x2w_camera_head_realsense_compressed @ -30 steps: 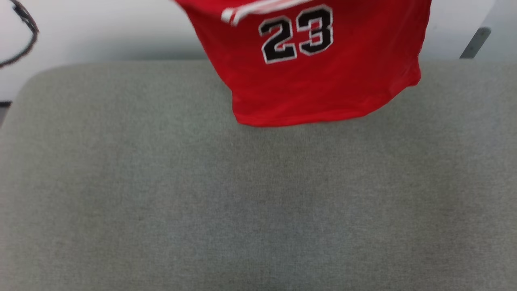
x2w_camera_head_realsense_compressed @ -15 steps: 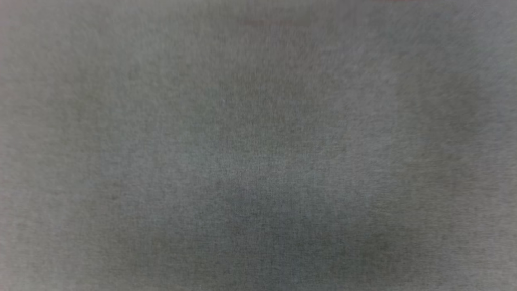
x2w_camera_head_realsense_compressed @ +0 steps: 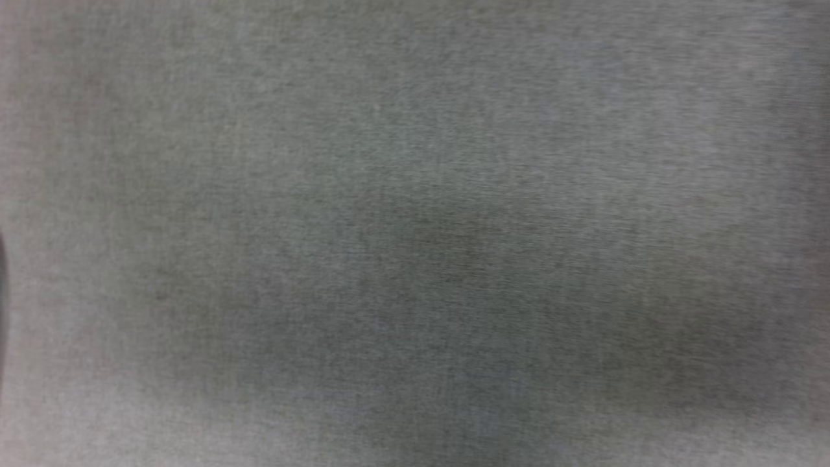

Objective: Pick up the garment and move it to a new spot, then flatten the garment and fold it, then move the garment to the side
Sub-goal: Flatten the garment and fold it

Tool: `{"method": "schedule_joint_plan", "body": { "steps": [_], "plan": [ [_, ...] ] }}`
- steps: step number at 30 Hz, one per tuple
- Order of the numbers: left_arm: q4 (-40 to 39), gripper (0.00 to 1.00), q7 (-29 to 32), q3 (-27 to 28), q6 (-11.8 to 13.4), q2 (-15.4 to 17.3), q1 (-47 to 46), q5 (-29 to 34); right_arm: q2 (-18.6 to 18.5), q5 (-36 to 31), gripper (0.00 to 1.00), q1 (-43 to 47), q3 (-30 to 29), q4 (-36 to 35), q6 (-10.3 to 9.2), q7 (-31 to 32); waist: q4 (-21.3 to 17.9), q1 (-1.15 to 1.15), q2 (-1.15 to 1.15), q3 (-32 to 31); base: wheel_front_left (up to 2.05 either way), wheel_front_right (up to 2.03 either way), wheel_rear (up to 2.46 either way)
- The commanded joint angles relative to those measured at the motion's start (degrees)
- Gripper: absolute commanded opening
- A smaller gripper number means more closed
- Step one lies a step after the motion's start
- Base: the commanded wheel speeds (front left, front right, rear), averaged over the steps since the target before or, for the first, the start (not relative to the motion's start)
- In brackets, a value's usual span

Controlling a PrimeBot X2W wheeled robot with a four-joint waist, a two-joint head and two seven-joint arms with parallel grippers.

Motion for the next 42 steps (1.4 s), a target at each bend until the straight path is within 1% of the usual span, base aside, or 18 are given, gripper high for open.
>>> {"method": "schedule_joint_plan", "body": {
  "steps": [1, 5, 7, 9, 11, 14, 16, 19, 23, 27, 29, 32, 36, 38, 39, 42],
  "plan": [
    [0.32, 0.00, -0.51, -0.32, -0.35, -0.06, 0.39, -0.05, -0.19, 0.49, 0.00, 0.25, -0.13, -0.10, 0.00, -0.27, 2.50, 0.00, 0.00, 2.01, 0.00, 0.00, 0.00],
    [3.17, 0.00, 0.02, -1.11, -0.71, -1.35, 2.46, -1.95, -0.34, 3.34, 0.00, 3.01, 1.16, 0.01, 0.00, -0.27, 3.20, 0.00, 0.00, 0.05, 0.00, 0.00, 0.00],
    [4.07, 0.00, 1.24, -1.84, -0.85, -1.43, 3.23, -2.43, -1.31, 4.94, 0.00, 4.10, 2.56, 0.33, 0.00, -0.28, 3.44, 0.00, 0.00, -1.59, 0.00, 0.00, 0.00],
    [4.86, 0.00, 2.40, -2.37, -0.77, -1.19, 4.56, -3.37, -1.66, 8.36, 0.00, 5.71, 3.74, 0.87, -0.01, -0.07, 3.66, 0.00, 0.00, -3.57, 0.00, 0.00, 0.00],
    [4.91, 0.00, 3.65, -3.62, -0.80, -1.05, 6.65, -3.79, -2.26, 11.70, 0.00, 7.76, 6.12, 0.45, -0.01, 1.09, 3.73, 0.00, 0.00, -5.82, 0.00, 0.00, 0.00],
    [3.83, 0.00, 5.96, -6.43, -0.82, -0.33, 10.74, -4.76, -4.55, 17.11, 0.00, 11.81, 9.80, -1.64, -0.01, 3.97, 3.74, 0.00, 0.00, -9.73, 0.00, 0.00, 0.00],
    [2.26, 0.00, 7.22, -8.22, -0.82, 0.26, 13.69, -5.64, -6.38, 21.26, 0.00, 14.87, 12.37, -4.38, -0.01, 6.46, 3.82, 0.00, 0.00, -12.34, 0.00, 0.00, 0.00],
    [-0.53, 0.00, 9.34, -10.70, -0.82, 2.07, 19.56, -7.22, -9.70, 27.51, 0.00, 20.62, 15.30, -9.33, -0.01, 10.64, 3.70, 0.00, 0.00, -16.26, 0.00, 0.00, 0.00],
    [-5.74, 0.00, 12.52, -13.22, -0.82, 5.42, 27.39, -9.56, -15.14, 33.39, 0.00, 28.35, 17.54, -16.43, -0.01, 15.17, 3.32, 0.00, 0.00, -21.14, 0.00, 0.00, 0.00],
    [-11.77, 0.00, 15.03, -13.65, -0.65, 9.51, 36.19, -11.45, -19.65, 38.24, 0.00, 36.33, 18.53, -22.41, -0.01, 19.03, 3.16, 0.00, 0.00, -25.47, 0.00, 0.00, 0.00],
    [-15.71, 0.00, 16.85, -13.71, 0.05, 11.31, 40.92, -12.57, -21.57, 40.38, 0.00, 40.27, 18.68, -25.06, -0.01, 20.84, 3.14, 0.00, 0.00, -27.34, 0.00, 0.00, 0.00],
    [-23.16, 0.00, 19.28, -13.50, 2.18, 14.43, 48.74, -14.02, -23.93, 42.88, 0.00, 46.15, 18.49, -28.63, -0.01, 23.30, 3.08, 0.00, 0.00, -29.83, 0.00, 0.00, 0.00],
    [-35.24, 0.00, 22.58, -12.88, 7.01, 18.78, 60.42, -16.34, -26.65, 45.28, 0.00, 53.92, 18.10, -33.60, -0.01, 27.01, 2.96, 0.00, 0.00, -32.35, 0.00, 0.00, 0.00],
    [-41.65, 0.00, 23.74, -12.22, 9.96, 21.13, 66.12, -17.33, -28.05, 46.46, 0.00, 57.56, 17.82, -36.32, -0.01, 28.81, 2.81, 0.00, 0.00, -33.12, 0.00, 0.00, 0.00],
    [-41.65, 0.00, 23.74, -12.22, 9.96, 21.13, 66.12, -17.33, -28.05, 46.46, 0.00, 57.56, 17.82, -36.32, -0.01, 28.81, 2.81, 0.00, 0.00, -33.12, 0.00, 0.00, 0.00],
    [-50.17, 0.00, 25.04, -11.11, 14.66, 24.12, 74.98, -19.21, -30.14, 47.95, 0.00, 62.89, 17.13, -39.69, -0.01, 30.96, 2.71, 0.00, 0.00, -34.00, 0.00, 0.00, 0.00]
  ]
}}
